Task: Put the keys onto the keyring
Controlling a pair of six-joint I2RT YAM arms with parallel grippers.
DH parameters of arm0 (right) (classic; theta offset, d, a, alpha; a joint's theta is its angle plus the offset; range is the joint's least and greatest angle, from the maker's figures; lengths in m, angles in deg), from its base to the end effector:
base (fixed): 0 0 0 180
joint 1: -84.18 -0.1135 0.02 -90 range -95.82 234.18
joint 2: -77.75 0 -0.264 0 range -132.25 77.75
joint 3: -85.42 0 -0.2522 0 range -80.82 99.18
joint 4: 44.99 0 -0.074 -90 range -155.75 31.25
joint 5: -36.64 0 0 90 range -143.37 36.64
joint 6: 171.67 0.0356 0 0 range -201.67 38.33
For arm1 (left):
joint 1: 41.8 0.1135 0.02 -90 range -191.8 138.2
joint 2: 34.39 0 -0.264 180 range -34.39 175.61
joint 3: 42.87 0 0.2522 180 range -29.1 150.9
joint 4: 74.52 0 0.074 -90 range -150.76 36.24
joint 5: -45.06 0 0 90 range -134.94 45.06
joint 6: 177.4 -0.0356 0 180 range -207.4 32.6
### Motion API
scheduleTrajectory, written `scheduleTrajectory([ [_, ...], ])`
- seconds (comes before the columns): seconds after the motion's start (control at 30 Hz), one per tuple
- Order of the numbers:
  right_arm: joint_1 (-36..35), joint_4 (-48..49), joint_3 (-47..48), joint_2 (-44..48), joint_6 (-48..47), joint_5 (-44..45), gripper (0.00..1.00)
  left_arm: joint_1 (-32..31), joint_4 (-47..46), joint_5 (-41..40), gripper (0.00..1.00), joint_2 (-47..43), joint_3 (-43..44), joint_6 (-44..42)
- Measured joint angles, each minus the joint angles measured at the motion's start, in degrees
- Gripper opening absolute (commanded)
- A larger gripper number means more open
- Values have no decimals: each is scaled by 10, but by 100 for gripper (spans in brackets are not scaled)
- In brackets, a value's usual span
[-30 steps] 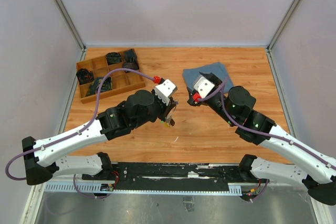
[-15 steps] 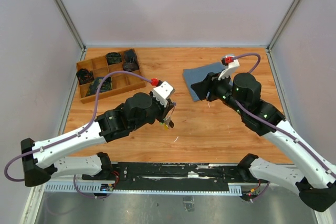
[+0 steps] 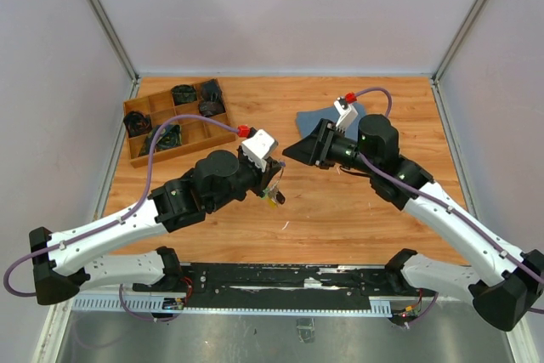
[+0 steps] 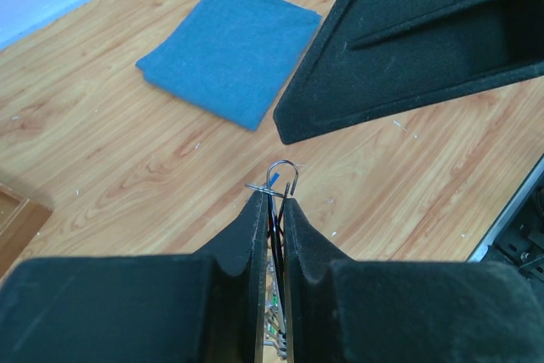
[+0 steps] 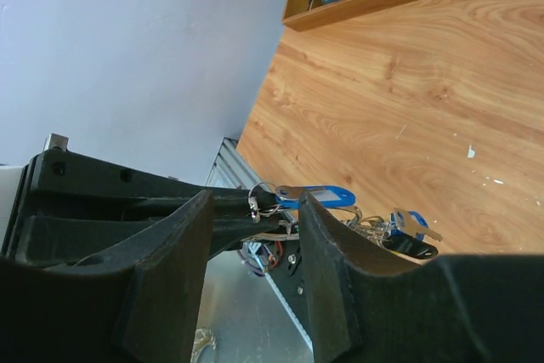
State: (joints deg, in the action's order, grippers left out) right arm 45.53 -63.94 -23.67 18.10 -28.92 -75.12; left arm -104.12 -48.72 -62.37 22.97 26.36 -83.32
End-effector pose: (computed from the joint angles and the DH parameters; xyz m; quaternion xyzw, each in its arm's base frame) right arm 0.1792 0.1602 0.3762 -0.0325 0.7491 0.5618 0.3497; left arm 0.1159 -0.1980 0.3617 0.2973 0.7256 -0.2336 0.5750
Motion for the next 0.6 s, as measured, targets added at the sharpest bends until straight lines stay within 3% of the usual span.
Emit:
scheduleTrajectory([
  [0.2,-11,16,0,-16,17,-15,29,0,-2,-1,7,0,0,0],
  [0.6,-12,23,-1,-30,25,-41,19,0,-4,-1,7,0,0,-2],
])
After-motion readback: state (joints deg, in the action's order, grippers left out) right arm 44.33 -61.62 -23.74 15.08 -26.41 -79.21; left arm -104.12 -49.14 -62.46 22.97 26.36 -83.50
